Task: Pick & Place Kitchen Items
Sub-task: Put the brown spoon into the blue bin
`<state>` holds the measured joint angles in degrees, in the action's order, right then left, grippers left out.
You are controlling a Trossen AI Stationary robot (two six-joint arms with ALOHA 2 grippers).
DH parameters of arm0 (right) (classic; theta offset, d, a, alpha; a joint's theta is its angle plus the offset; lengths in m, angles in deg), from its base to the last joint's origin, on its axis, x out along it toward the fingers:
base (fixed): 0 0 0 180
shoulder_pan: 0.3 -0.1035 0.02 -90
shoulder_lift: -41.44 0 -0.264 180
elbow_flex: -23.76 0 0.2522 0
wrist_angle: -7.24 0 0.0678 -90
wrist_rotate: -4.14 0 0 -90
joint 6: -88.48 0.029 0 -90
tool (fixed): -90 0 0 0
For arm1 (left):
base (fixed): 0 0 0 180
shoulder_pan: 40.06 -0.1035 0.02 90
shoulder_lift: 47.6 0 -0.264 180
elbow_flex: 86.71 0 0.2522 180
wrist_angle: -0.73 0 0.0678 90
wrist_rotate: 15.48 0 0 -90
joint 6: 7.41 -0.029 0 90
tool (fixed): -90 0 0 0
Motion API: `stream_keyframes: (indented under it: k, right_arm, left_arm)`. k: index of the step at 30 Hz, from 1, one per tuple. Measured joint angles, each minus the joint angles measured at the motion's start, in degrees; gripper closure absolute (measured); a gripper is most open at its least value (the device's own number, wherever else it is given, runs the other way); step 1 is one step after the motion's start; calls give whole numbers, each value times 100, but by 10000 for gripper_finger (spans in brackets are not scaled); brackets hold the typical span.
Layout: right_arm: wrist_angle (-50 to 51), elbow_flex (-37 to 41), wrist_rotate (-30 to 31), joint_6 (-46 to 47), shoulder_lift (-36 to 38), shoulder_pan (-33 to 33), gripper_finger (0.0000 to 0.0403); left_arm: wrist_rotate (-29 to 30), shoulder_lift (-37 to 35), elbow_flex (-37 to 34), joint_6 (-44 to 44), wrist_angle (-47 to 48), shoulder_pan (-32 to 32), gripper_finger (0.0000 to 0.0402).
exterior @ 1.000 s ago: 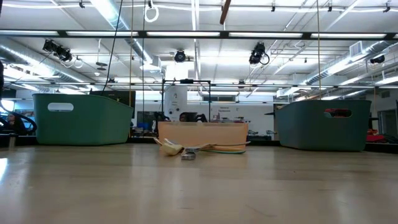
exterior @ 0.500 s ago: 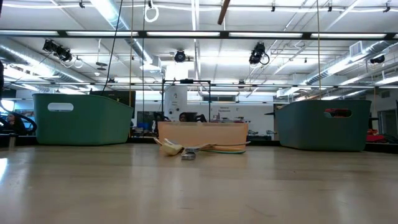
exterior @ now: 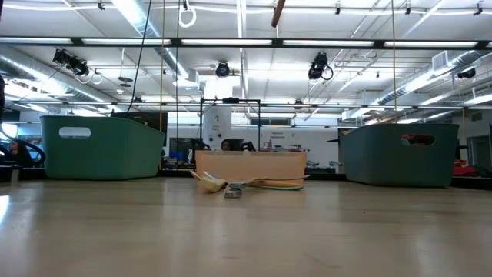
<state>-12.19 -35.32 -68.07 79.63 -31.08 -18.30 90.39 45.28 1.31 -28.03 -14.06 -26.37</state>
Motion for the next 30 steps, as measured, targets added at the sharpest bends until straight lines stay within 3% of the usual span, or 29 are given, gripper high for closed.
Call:
stream_keyframes:
  k: [11,21,26,30]
  right_arm:
    - [68,0,54,-44,1,2,309]
    - [70,0,44,-26,1,-2,309]
    - [123,0,137,90,17,-2,309]
    - [405,0,507,264,107,-9,309]
  left_arm:
    - [604,-2,0,-401,133,139,254]
    - [2264,-164,0,-1313,241,671,258]
    - [3087,-409,4,-1429,1027,956,258]
    - [3539,-545,4,-943,2151,1054,258]
